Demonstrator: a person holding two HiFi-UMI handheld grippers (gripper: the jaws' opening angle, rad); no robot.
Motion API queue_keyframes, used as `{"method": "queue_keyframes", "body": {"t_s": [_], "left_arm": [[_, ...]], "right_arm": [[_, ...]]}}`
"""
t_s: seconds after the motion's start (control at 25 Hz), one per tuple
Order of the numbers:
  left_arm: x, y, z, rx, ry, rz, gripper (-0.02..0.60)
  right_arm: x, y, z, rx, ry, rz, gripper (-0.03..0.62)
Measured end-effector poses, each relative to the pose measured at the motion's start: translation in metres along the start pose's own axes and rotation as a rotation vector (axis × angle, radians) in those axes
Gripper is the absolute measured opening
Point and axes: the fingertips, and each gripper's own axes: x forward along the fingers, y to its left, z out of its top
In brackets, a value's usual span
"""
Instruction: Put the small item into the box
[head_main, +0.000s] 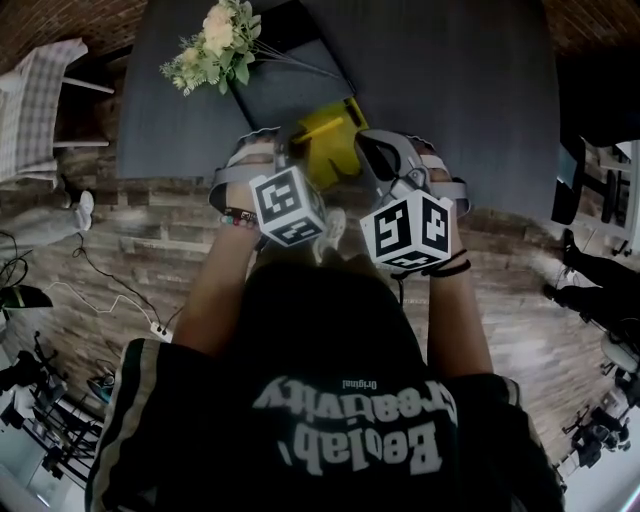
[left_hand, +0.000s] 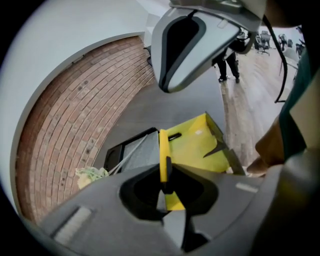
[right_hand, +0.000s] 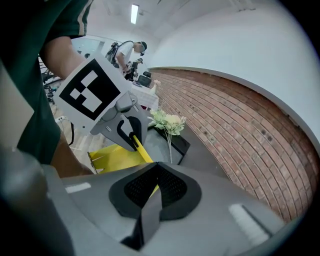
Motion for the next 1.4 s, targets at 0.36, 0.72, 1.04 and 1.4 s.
{"method": "queue_keyframes", "body": {"t_s": [0.36, 0.72, 1.04, 1.4], "left_arm": [[0.031, -0.009, -0.006, -0.002, 0.013, -0.051, 0.04], [0.052, -0.015, -0.01, -0.005, 0.023, -0.1, 0.038], [0.057, -0.015, 0.001, -0.003, -0.01, -0.113, 0.039], [0.058, -0.025, 0.006, -0.106, -0.031, -0.201, 0.293]], "right_arm": [[0.019, 0.004, -0.015, 0.016, 0.029, 0.041, 0.006], [0.034, 0.0, -0.024, 0.032, 0.044, 0.064, 0.006], [0.037, -0.002, -0.025, 0.038, 0.038, 0.071, 0.006], [0.038, 0.004, -0.024, 0.036, 0.034, 0.077, 0.006]]}}
